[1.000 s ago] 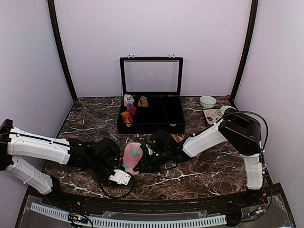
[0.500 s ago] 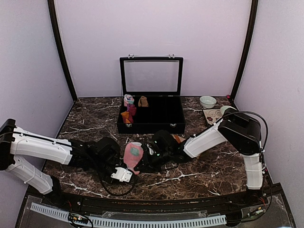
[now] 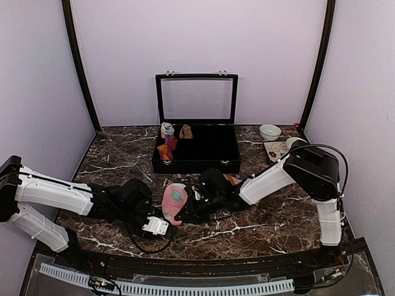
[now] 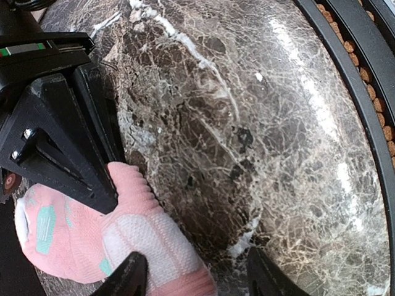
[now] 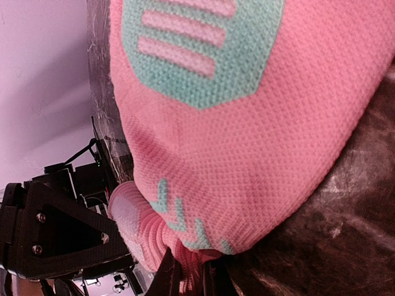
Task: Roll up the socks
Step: Roll the sock at the center of the board.
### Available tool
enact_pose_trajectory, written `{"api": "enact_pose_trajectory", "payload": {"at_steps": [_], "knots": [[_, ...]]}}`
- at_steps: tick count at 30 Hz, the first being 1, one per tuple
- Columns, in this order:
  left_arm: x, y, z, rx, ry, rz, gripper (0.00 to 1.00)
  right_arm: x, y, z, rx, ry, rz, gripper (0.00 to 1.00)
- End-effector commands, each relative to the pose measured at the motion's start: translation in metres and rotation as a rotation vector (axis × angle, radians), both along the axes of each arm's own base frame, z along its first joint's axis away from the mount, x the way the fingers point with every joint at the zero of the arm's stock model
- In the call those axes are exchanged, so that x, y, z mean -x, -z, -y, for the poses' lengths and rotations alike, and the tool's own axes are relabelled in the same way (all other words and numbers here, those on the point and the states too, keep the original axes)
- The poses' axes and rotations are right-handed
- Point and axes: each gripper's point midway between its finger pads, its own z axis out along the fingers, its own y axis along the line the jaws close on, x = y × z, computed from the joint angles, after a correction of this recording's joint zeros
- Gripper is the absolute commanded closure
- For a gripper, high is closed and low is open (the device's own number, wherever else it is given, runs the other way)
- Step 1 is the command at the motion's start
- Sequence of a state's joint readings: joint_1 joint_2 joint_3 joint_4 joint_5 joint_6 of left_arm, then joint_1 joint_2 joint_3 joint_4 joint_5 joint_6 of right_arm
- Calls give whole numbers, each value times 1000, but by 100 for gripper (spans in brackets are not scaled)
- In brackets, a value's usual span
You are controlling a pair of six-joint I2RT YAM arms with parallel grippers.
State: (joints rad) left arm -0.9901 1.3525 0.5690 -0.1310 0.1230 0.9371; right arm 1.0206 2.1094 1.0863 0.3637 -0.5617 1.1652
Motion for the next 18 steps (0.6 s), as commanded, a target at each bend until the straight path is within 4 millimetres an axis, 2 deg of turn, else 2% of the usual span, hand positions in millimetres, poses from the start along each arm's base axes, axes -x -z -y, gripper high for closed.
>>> {"api": "enact_pose_trajectory", "payload": {"at_steps": [1,4,8,12,15,18], "knots": [[-1,16,-22,-56,-40,1,46,5,35,23,125,24,-60,100],[-6,17,-21,-49,-63,-9,57,6,35,23,123,22,-59,100],[-13,25,-23,-89,-116,-99,63,8,36,26,121,17,-61,100],[-5,25,-22,-83,-79,-138,62,9,36,27,122,8,-56,100],[3,33,-28,-111,-58,-166,59,9,37,29,132,0,-46,99],[11,40,-34,-134,-49,-205,56,10,37,30,138,-9,-31,92]]}}
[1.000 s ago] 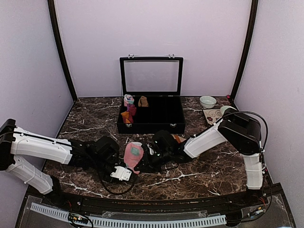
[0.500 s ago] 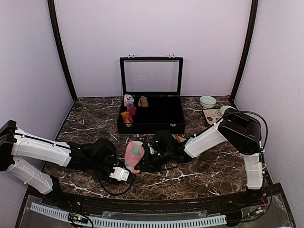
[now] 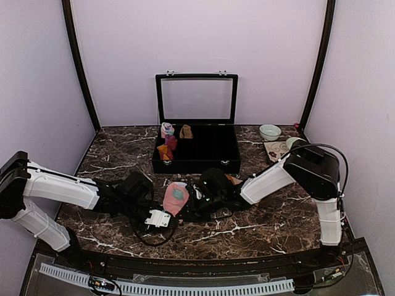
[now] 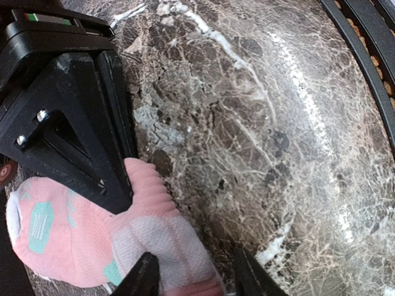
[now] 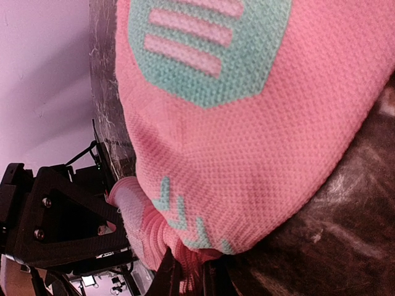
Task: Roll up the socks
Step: Roll the sock at the center of the board.
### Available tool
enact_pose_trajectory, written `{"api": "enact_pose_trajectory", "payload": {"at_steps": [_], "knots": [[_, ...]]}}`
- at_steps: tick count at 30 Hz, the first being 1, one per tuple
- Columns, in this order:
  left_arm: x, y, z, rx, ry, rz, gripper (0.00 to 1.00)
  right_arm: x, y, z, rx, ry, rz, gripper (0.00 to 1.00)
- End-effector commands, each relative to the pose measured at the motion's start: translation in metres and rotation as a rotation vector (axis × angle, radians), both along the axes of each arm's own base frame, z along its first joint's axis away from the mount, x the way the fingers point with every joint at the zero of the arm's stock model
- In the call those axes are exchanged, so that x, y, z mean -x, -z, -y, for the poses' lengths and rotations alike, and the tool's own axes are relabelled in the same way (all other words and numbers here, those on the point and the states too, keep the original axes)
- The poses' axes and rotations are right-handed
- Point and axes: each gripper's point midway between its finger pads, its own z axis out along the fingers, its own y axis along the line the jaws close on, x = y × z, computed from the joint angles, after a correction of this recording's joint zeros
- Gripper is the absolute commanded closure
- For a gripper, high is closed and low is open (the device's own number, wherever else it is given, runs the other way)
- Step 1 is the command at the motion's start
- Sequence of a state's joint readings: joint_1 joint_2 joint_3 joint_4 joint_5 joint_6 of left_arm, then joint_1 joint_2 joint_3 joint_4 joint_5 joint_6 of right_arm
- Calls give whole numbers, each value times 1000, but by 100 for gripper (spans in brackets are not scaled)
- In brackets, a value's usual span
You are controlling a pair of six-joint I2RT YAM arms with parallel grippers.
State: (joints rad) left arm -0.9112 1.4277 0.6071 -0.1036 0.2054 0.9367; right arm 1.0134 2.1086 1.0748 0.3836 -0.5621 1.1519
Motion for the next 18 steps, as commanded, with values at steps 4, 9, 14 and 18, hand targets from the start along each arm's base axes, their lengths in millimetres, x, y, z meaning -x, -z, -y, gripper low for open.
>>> {"api": "enact_pose_trajectory", "payload": {"at_steps": [4,9,14,18], "knots": [[30,34,-38,-159,-2,-178,52,11,36,32,163,-2,-29,88],[30,44,-45,-215,-7,-187,50,8,32,35,168,-5,-14,87],[19,49,-47,-248,-41,-162,50,9,34,41,176,-5,-22,88],[13,52,-50,-270,-51,-132,53,10,36,48,184,-9,-23,90]]}}
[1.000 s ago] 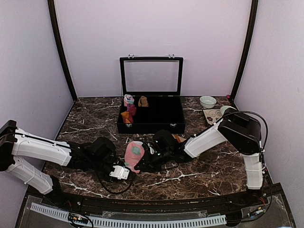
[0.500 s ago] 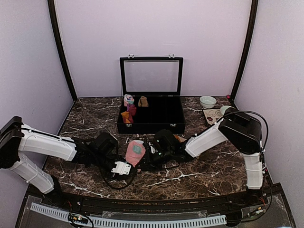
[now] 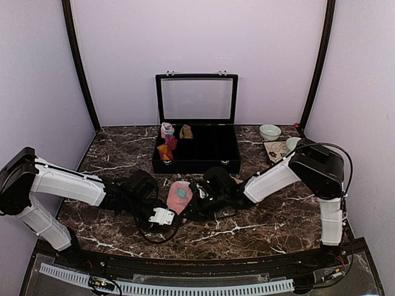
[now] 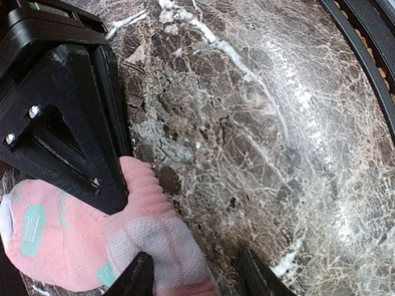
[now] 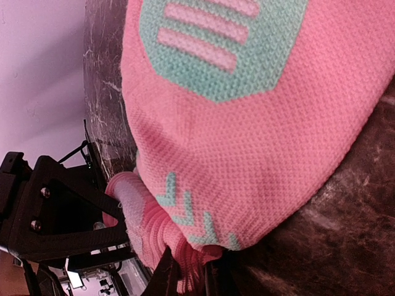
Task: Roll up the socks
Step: Roll the sock at the center of the board.
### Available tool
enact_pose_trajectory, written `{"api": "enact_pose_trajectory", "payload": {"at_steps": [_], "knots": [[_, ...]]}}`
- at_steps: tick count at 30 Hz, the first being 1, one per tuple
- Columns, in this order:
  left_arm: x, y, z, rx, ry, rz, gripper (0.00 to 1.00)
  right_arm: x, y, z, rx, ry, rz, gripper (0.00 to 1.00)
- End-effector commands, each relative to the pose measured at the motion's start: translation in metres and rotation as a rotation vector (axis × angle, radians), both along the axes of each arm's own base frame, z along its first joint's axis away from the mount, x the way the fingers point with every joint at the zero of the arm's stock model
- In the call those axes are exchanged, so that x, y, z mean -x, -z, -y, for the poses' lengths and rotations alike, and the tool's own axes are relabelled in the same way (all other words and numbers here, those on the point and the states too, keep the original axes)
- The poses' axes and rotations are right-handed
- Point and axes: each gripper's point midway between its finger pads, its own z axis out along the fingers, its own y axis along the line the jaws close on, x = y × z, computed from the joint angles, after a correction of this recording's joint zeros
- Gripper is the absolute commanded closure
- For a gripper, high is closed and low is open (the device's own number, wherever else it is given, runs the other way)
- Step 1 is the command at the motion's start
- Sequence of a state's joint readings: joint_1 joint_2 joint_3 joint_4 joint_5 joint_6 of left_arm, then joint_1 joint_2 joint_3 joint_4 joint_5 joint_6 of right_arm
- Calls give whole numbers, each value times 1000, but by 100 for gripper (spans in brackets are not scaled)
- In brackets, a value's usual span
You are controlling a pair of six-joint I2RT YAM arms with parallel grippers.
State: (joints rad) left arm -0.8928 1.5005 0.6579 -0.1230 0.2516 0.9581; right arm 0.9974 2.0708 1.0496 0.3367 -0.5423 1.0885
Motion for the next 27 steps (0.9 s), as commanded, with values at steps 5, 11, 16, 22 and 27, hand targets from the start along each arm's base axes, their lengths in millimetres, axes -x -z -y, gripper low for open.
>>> {"api": "enact_pose_trajectory", "payload": {"at_steps": [5,11,16,22,27], "knots": [[16,46,-55,-267,-67,-87,67,18,37,42,179,-28,-46,90],[18,37,-42,-229,-69,-145,77,15,32,47,214,-82,54,81],[31,36,-38,-215,-79,-255,65,20,42,56,255,-115,55,80],[42,41,-46,-239,-80,-314,53,23,51,67,308,-141,65,81],[29,46,-48,-256,-84,-227,47,26,50,69,299,-154,54,84]]}}
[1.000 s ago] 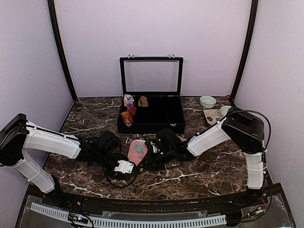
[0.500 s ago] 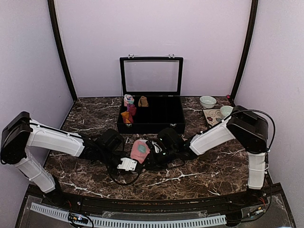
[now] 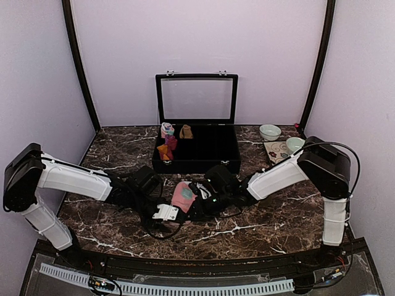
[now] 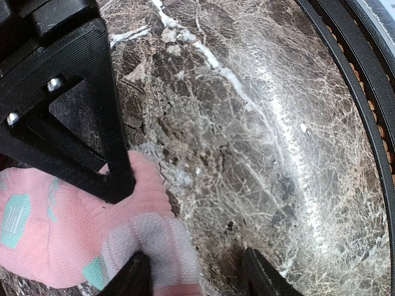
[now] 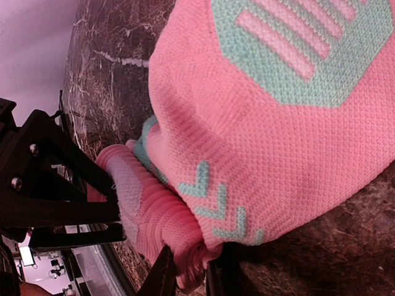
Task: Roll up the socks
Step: Roll the sock at the center of the board.
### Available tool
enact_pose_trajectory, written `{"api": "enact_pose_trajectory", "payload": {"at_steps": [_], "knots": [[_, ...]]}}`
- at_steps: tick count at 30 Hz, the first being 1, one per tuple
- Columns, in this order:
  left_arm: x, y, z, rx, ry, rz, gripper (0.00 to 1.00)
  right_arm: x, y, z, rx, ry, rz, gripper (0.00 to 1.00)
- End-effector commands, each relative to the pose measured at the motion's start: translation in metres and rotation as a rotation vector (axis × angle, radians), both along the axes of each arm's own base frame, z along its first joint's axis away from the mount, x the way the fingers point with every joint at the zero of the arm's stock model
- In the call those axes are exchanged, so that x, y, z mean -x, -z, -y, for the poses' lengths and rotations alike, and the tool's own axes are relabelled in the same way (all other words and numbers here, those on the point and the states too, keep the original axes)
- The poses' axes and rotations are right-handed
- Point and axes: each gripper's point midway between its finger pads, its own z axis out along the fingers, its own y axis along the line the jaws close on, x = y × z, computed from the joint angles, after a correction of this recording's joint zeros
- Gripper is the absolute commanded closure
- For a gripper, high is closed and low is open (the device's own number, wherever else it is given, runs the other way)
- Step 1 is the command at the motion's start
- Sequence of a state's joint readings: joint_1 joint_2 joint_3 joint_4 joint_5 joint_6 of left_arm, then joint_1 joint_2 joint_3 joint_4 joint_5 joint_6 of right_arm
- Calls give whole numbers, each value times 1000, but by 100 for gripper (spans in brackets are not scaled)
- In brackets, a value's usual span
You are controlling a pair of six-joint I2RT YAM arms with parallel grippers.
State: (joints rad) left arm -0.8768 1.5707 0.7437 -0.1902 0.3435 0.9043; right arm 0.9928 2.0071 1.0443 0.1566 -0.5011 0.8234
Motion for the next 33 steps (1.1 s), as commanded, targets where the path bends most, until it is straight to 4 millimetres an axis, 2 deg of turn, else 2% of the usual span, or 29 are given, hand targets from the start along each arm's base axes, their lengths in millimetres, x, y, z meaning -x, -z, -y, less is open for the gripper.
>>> {"api": "enact_pose_trajectory", "payload": {"at_steps": [1,5,10,17,19,21,25,29,33], "knots": [[24,49,-62,-277,-45,-83,44,22,49,48,225,-11,-103,85],[19,52,-71,-298,-13,8,45,21,55,57,267,-17,-105,86],[12,57,-81,-338,-1,80,57,18,51,62,265,-19,-90,84],[8,57,-83,-348,-8,110,56,17,52,62,283,-49,-89,83],[7,58,-83,-351,-11,108,71,17,50,64,288,-57,-83,83],[9,57,-80,-345,-19,83,82,15,44,68,295,-64,-63,82],[22,50,-72,-316,-16,-26,94,5,22,77,278,-60,-8,77],[34,43,-66,-292,-7,-137,97,-3,11,80,267,-52,36,70],[47,31,-61,-262,11,-277,100,-23,-6,73,226,-14,100,69]]}}
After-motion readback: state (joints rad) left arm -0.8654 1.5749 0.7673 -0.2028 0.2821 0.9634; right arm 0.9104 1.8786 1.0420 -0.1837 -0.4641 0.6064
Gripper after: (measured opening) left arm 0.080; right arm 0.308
